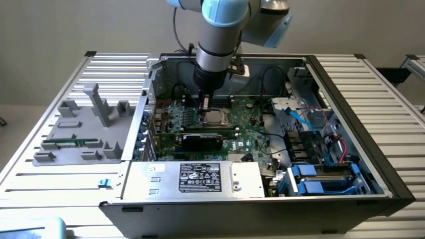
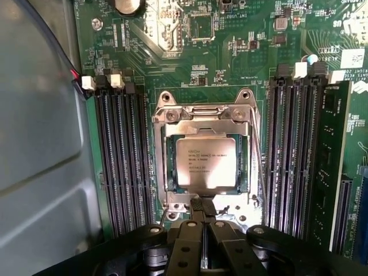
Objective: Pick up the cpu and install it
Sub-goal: 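Close the cpu cover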
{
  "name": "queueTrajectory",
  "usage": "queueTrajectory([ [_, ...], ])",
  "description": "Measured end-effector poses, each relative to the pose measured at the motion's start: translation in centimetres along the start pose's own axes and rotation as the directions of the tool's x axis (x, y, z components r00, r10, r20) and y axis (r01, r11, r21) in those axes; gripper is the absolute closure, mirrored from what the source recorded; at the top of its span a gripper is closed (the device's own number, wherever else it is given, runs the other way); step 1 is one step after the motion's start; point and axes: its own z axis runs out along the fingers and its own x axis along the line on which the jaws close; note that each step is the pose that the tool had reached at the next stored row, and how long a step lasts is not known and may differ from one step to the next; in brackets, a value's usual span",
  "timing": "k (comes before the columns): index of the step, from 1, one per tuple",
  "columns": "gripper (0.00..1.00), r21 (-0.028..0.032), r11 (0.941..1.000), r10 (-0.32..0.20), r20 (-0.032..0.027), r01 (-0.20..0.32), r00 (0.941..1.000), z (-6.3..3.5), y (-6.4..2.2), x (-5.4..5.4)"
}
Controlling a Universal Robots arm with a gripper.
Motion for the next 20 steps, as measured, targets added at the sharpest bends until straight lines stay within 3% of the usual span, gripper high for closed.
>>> queueTrajectory([
  [13,0.89,0.0000,1.0000,0.000,0.0000,0.000,1.0000,0.47,-0.20,-0.07],
  [20,0.89,0.0000,1.0000,0.000,0.0000,0.000,1.0000,0.58,-1.03,-0.11],
])
